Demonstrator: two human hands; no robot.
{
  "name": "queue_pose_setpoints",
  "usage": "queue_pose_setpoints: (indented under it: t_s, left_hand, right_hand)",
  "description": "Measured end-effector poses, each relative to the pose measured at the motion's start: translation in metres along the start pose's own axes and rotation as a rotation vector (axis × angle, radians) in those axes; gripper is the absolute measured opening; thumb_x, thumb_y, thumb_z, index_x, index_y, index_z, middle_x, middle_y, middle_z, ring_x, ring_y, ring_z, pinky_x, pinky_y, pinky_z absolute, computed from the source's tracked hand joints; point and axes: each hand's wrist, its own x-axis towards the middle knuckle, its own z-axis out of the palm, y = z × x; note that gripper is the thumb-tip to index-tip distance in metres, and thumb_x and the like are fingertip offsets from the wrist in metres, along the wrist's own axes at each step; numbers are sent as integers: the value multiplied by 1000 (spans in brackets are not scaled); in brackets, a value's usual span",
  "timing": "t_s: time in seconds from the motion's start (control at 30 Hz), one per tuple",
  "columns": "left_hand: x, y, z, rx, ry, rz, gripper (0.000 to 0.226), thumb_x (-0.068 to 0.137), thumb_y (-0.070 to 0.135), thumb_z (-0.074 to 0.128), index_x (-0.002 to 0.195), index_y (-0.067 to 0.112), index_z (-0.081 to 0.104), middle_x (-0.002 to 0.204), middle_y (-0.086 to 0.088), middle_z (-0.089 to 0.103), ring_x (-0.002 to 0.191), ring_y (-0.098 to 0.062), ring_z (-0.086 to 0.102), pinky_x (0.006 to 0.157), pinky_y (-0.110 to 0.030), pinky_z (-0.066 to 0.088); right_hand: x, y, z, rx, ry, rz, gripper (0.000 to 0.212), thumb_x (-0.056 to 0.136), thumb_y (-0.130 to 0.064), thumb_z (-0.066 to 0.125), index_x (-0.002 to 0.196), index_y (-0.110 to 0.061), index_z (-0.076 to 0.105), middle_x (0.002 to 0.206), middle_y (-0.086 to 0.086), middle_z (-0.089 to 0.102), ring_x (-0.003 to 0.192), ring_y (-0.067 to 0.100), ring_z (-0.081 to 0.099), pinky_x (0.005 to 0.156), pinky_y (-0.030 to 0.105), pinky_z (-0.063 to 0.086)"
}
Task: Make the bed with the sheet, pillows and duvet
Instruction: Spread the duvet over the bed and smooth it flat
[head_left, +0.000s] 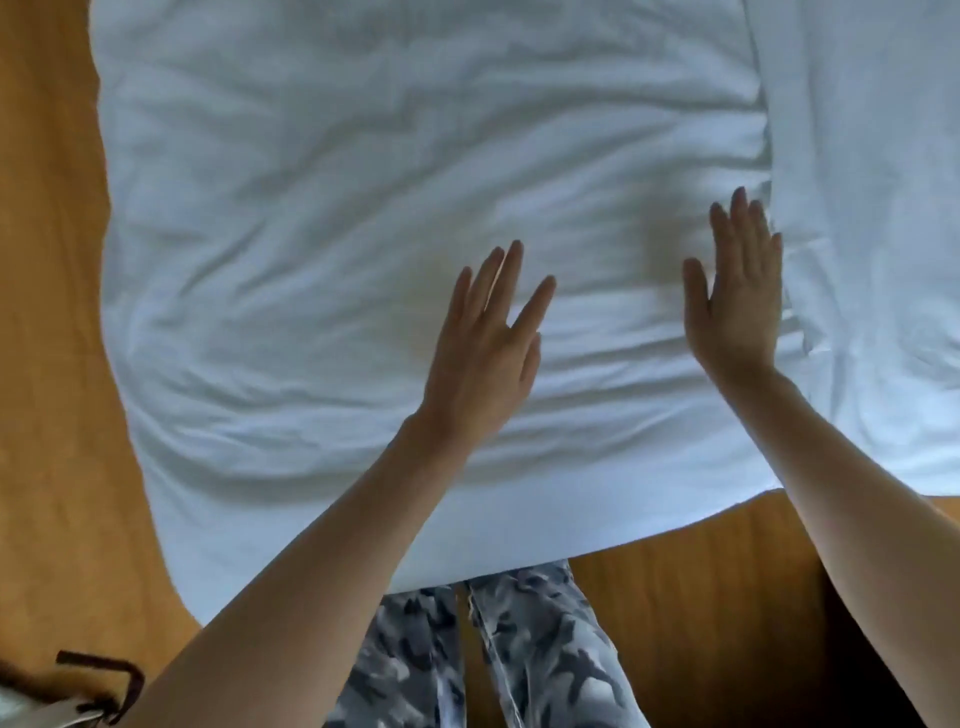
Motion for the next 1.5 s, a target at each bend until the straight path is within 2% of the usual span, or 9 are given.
queue_pose_setpoints:
  t_s: [0.13,0.33,0.5,0.63,0.73,0.93,1.03,1.3,1.5]
  left_hand:
    - [19,25,39,75,-78,38,47,94,25,47,140,13,49,153,-22,30,143,-38,27,116,-53,20]
    - [-175,-18,36,249,-245,-187,51,101,30,29,145,7,41,157,-17,23,144,-37,23,114,-52,20]
    - [-223,-27,12,310,-223,-483,54,100,30,30,139,-5,41,150,-30,28,138,-47,29,109,-60,26]
    - [-162,17,24,180,-109,-151,50,99,25,37,147,11,31,150,-29,29,140,-43,26,110,-58,27]
    - [-67,53,38,94,-40,-152,51,98,27,40,147,14,32,152,-27,27,143,-40,22,116,-51,15]
    - [71,71,70,190,10,-24,53,97,32,39,146,12,39,153,-24,29,143,-41,25,115,-54,19]
    - [36,83,106,182,-110,192,56,94,37,47,145,15,43,153,-22,31,143,-39,27,117,-54,19]
    - [-78,111,114,247,-445,717,59,98,42,38,152,21,27,160,-16,12,148,-34,7,119,-50,8]
    - [-85,91,70,-23,-397,692,40,97,27,53,133,11,55,149,-16,41,140,-32,32,116,-49,24]
  right_hand:
    - [-46,18,28,-78,-163,106,62,98,-44,20,151,-12,23,159,15,17,146,37,12,115,56,16]
    - [-255,-130,70,99,-456,-496,60,99,-48,34,153,-26,20,161,3,12,149,26,5,117,47,15]
    - [-238,-129,58,106,-566,-821,46,101,-36,39,145,-24,39,157,5,27,146,21,18,120,37,-5]
    - [-173,-84,33,315,-191,-492,35,98,-18,41,131,-12,52,140,15,50,134,29,38,118,39,20]
    - [-95,-45,26,178,-32,-197,42,93,-17,48,134,-10,48,143,21,46,134,35,36,111,48,27]
    - [-19,33,34,-90,-103,83,54,101,-38,30,151,-18,27,158,15,21,146,34,17,118,53,15]
    - [-103,44,47,17,-115,442,57,101,-42,18,153,-18,19,160,13,12,148,30,7,119,49,7]
    - [-253,9,42,91,-202,649,63,103,-44,16,152,-6,5,159,12,0,149,23,-2,119,46,14]
    - [-255,-5,22,93,136,569,33,96,-19,45,127,-8,43,128,24,54,114,36,51,92,48,45]
